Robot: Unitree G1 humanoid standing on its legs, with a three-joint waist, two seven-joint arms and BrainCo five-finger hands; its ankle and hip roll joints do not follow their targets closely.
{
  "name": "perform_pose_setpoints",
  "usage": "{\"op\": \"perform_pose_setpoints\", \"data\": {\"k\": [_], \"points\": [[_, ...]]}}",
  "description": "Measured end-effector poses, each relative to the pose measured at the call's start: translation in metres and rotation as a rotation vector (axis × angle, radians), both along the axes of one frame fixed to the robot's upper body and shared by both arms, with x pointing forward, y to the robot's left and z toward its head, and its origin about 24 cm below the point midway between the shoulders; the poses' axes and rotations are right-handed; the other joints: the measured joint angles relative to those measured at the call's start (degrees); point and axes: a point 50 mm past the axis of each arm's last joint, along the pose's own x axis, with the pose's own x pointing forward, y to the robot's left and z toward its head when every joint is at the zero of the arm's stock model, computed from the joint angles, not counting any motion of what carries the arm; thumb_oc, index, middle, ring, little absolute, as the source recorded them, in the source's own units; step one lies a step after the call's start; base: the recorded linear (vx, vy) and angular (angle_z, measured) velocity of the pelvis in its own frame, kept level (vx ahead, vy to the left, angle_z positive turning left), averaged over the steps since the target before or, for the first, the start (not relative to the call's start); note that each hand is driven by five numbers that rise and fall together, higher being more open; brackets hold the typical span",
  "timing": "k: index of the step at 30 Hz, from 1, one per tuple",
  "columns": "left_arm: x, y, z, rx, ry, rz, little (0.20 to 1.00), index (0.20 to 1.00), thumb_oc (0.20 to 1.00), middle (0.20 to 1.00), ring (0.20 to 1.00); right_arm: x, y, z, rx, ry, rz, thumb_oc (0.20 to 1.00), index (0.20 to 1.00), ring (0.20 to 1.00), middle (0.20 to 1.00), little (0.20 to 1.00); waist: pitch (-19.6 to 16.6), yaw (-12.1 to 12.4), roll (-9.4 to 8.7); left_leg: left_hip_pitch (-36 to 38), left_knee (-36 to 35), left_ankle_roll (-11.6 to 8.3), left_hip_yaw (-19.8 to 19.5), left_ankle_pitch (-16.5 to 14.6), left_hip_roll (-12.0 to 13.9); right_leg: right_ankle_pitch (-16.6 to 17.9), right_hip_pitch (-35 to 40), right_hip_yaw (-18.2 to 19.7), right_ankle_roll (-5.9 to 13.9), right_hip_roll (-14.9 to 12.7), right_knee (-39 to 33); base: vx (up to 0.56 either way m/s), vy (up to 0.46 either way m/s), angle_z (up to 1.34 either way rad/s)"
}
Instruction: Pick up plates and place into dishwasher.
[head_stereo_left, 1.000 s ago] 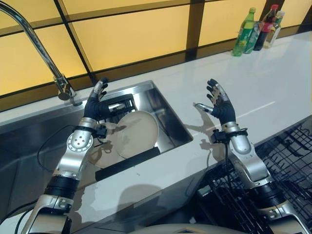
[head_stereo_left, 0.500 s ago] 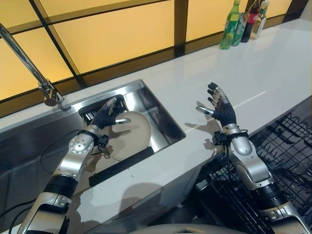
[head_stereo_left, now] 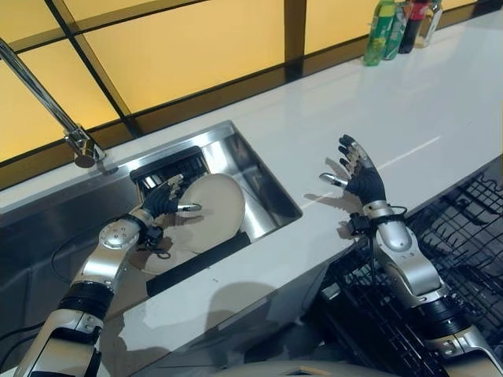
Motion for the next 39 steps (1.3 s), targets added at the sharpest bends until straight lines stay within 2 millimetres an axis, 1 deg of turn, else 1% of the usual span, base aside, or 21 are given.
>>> {"op": "perform_pose_setpoints", "data": {"k": [9,14,17,28,36,39], "points": [[0.001,0.01,0.002,0.014,-0.056,0.118,1.0,1.0,1.0,1.0,1.0,-0.001,-0.002,-0.001,0.001,0.002,-0.008,1.0,1.0,1.0,1.0,1.0,0.2,-0.1,-0.27,-0.1,0.0,-0.05,0.0,0.0,0.0,0.0,-0.1,0.0,0.0,0.0,0.0,0.0,0.0,0.0],[0.001,0.01,0.003,0.016,-0.088,0.16,1.0,1.0,1.0,1.0,1.0,-0.001,-0.004,0.0,0.002,-0.002,-0.012,1.0,1.0,1.0,1.0,1.0,0.3,-0.2,-0.35,-0.4,0.0,-0.06,0.1,0.0,-0.1,0.0,-0.5,0.1,0.01,0.0,0.0,-0.01,0.021,-0.01],[0.002,0.007,0.002,0.001,-0.095,0.17,1.0,1.0,1.0,1.0,1.0,-0.001,-0.004,0.001,0.003,-0.003,-0.015,1.0,1.0,1.0,1.0,1.0,0.3,-0.2,-0.38,-0.4,0.0,-0.06,0.2,0.0,-0.1,0.0,-0.6,0.1,0.01,-0.1,0.0,0.0,0.0,0.0],[0.006,0.003,0.003,0.028,-0.094,0.147,1.0,1.0,1.0,1.0,1.0,0.0,-0.008,0.003,0.005,-0.013,-0.028,1.0,1.0,1.0,1.0,1.0,1.3,-0.5,-0.42,-0.4,0.0,-0.05,0.4,0.0,-0.2,0.0,-0.8,0.4,0.04,-0.1,0.0,0.0,0.0,0.0],[0.009,-0.007,-0.002,0.032,-0.032,0.06,1.0,1.0,1.0,1.0,1.0,-0.001,-0.011,0.008,-0.016,-0.028,-0.026,1.0,1.0,1.0,1.0,1.0,2.3,-0.8,0.48,-0.4,0.0,-0.02,0.7,0.0,-0.4,0.1,-1.0,0.7,0.1,-0.3,0.0,0.01,0.03,-0.01],[0.009,-0.005,-0.004,0.032,-0.016,0.063,1.0,1.0,1.0,1.0,1.0,-0.001,-0.01,0.01,-0.019,-0.036,-0.013,1.0,1.0,1.0,1.0,1.0,2.5,-1.8,0.86,-0.3,0.0,0.02,0.8,0.0,-0.5,0.1,-0.9,0.7,0.12,-0.4,0.0,0.03,0.04,-0.01]]}}
